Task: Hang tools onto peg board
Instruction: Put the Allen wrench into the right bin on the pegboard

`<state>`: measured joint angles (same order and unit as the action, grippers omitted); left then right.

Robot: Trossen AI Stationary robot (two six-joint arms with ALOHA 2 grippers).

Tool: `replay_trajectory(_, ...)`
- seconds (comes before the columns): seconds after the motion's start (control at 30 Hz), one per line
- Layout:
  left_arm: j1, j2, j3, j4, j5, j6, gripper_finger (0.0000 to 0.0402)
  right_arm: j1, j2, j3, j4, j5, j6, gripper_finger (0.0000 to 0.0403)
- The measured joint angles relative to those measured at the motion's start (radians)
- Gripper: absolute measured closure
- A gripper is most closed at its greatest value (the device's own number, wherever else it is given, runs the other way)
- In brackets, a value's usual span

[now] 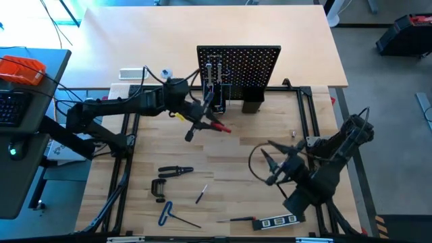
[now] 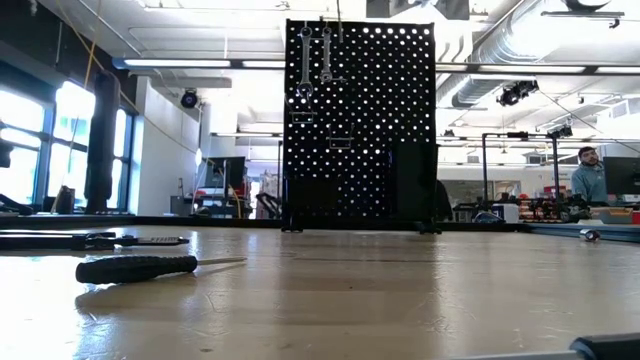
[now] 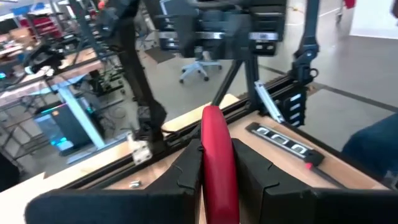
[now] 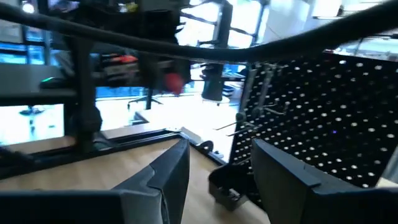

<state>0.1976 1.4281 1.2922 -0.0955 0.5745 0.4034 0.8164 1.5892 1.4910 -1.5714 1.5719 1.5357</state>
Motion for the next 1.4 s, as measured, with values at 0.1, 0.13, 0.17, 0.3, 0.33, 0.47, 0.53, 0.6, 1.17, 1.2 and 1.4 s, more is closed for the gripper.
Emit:
replay_trajectory(0.1,-0.020,-0.001,0.000,0.003,0.001,0.001,0.0356,-0.039,-0.026,0.000,0.000,-0.045,-0.073,0.0238)
replay_trajectory(0.13,-0.024,-0.001,0.000,0.003,0.001,0.002,0.0356,-0.057,-0.031,0.000,0.000,-0.098,-0.123,0.0237)
replay_trajectory(0.17,-0.027,-0.001,0.000,0.003,0.001,0.002,0.0356,-0.081,-0.038,0.000,0.000,-0.159,-0.169,0.0237)
replay_trajectory(0.3,-0.029,-0.002,0.000,-0.008,0.001,0.001,0.0356,-0.170,-0.065,0.000,0.000,-0.400,-0.333,0.0237)
replay_trajectory(0.33,-0.029,-0.002,0.000,-0.015,0.001,0.001,0.0356,-0.192,-0.074,0.000,0.000,-0.449,-0.375,0.0237)
replay_trajectory(0.47,-0.029,-0.001,0.000,-0.031,0.000,0.007,0.0356,-0.286,-0.126,0.000,0.055,-0.604,-0.584,0.0237)
replay_trajectory(0.53,-0.029,-0.001,0.000,-0.034,0.000,0.005,0.0356,-0.335,-0.151,0.000,0.095,-0.677,-0.702,0.0237)
replay_trajectory(0.6,-0.029,-0.001,0.000,-0.043,-0.002,-0.001,0.0356,-0.385,-0.178,0.000,0.110,-0.740,-0.799,0.0238)
replay_trajectory(1.17,-0.029,-0.002,0.000,-0.077,-0.028,0.007,0.0356,-0.770,-0.328,0.000,0.425,-1.154,-1.460,0.0238)
replay_trajectory(1.2,-0.029,-0.002,0.000,-0.078,-0.029,0.009,0.0356,-0.793,-0.330,0.000,0.444,-1.185,-1.489,0.0238)
replay_trajectory(1.4,-0.027,-0.002,0.000,-0.086,-0.037,0.019,0.0356,-0.953,-0.335,0.000,0.545,-1.429,-1.636,0.0238)
